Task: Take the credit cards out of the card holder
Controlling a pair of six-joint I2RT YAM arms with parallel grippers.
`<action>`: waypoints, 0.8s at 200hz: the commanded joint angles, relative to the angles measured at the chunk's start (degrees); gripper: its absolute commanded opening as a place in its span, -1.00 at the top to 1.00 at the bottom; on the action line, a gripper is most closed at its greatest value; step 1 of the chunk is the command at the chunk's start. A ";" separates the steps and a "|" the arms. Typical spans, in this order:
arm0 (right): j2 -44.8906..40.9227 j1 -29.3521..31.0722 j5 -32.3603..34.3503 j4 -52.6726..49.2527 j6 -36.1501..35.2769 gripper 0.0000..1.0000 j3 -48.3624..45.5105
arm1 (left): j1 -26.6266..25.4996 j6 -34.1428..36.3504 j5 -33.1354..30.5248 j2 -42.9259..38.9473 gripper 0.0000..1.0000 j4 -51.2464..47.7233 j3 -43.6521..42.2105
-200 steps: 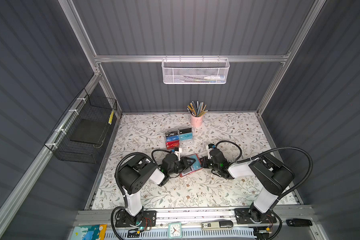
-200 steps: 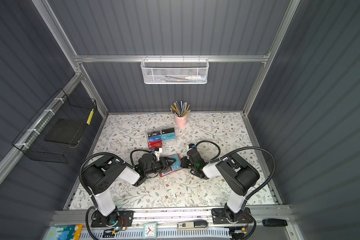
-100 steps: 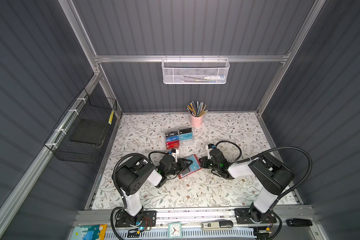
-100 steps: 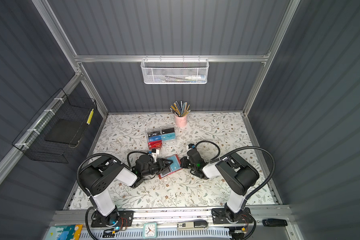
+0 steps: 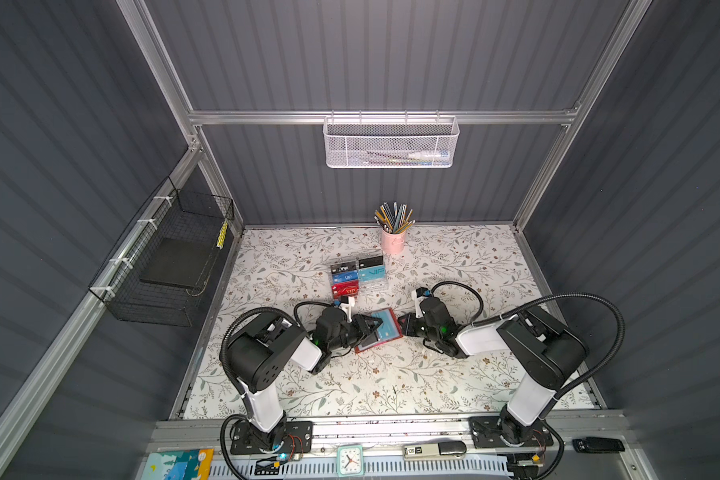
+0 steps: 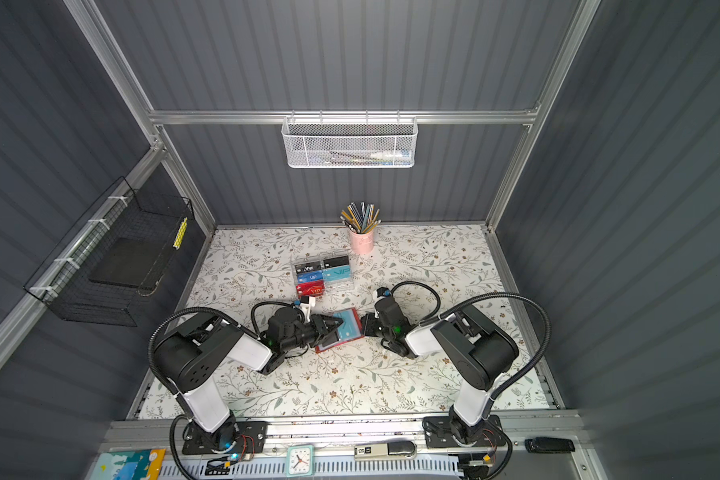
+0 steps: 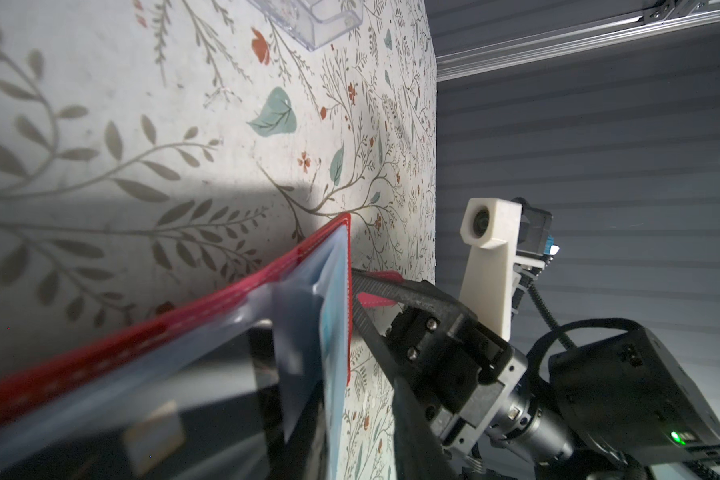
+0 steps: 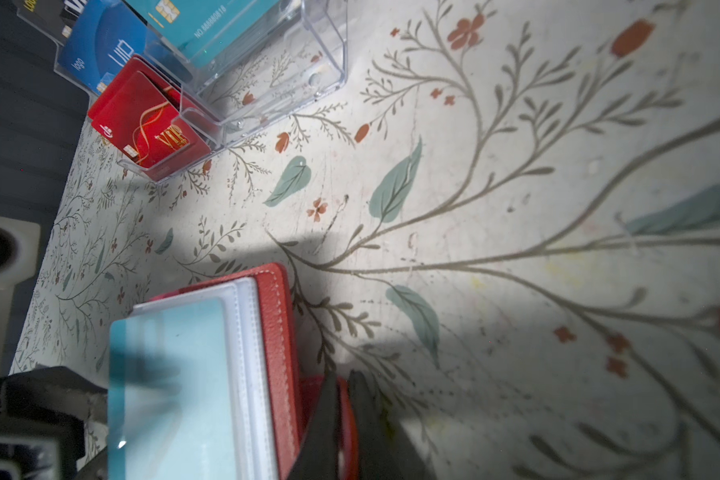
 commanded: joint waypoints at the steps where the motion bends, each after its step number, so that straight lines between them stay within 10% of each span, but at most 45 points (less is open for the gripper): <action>1: 2.52 -0.13 0.00 -8.95 -0.32 1.00 -2.44 | 0.59 1.68 1.39 -0.15 0.46 -0.62 -0.24; 160: 3.61 -0.30 -0.48 -7.48 0.11 1.00 -2.98 | 0.68 7.35 0.16 -4.72 0.72 -12.80 1.71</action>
